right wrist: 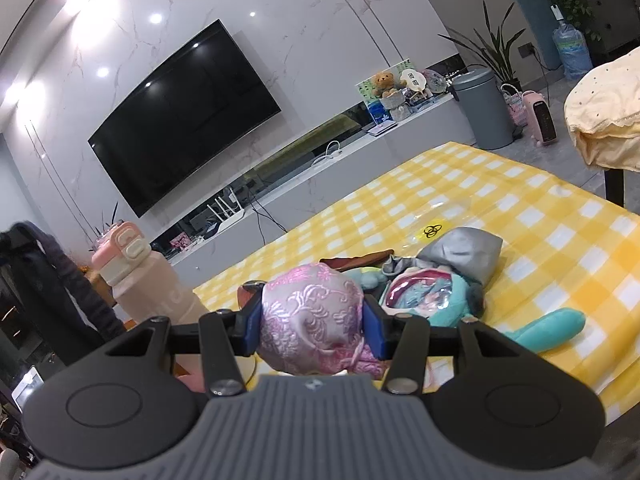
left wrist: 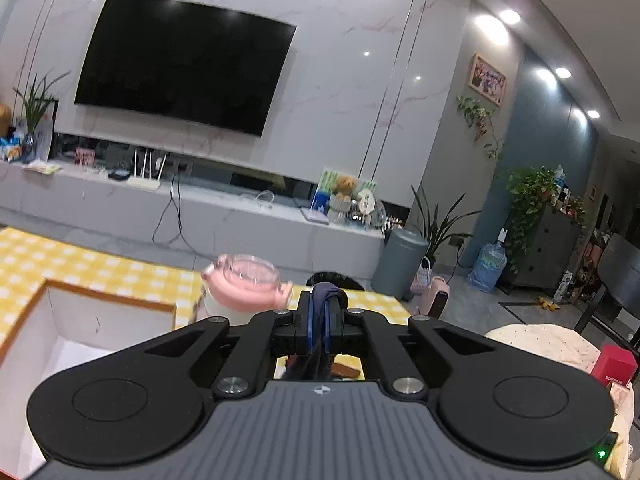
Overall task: Organize soft objects
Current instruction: 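Carry the headband in the left gripper and pouch in the right toward the orange box, then lower the navy headband into the box and open the left gripper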
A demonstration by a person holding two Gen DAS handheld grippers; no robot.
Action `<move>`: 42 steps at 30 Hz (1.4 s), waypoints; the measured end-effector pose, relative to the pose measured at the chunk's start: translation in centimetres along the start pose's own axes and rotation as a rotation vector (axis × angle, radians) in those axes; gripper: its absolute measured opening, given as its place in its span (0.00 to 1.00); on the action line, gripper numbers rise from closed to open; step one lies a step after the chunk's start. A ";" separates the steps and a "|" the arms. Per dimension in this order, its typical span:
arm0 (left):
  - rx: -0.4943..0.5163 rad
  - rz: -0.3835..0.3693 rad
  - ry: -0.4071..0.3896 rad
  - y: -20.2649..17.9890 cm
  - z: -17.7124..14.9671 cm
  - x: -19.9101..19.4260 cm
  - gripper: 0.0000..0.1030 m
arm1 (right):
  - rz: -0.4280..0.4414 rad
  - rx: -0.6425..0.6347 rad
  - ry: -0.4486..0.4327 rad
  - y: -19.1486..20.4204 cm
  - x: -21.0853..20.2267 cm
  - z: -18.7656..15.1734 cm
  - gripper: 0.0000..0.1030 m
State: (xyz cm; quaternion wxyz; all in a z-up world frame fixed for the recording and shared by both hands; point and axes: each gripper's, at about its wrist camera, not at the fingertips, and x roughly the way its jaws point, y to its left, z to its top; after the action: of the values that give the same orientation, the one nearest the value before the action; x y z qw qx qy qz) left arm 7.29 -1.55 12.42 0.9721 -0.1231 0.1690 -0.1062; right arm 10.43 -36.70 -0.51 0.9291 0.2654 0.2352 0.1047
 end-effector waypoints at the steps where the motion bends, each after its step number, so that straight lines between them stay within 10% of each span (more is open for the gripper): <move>1: -0.003 -0.009 -0.004 0.1 0.3 -0.3 0.05 | 0.000 -0.002 -0.001 0.2 0.0 0.0 0.48; 13: -0.058 -0.086 -0.001 3.1 3.4 -3.3 0.05 | 0.076 -0.064 -0.060 3.0 -1.2 -0.1 0.48; 27: -0.079 0.045 -0.050 11.0 3.3 -5.8 0.05 | 0.446 -0.157 -0.047 15.2 -1.9 -1.3 0.49; 42: -0.108 0.373 0.276 20.5 -4.4 -0.7 0.06 | 0.705 -0.111 0.140 23.7 5.1 -4.1 0.49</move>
State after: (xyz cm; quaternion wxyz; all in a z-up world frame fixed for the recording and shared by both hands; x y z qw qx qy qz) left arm 8.46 17.11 3.00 0.9346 -0.1260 0.3254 0.0689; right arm 11.19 -13.44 7.36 0.8307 0.2713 0.1863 0.4491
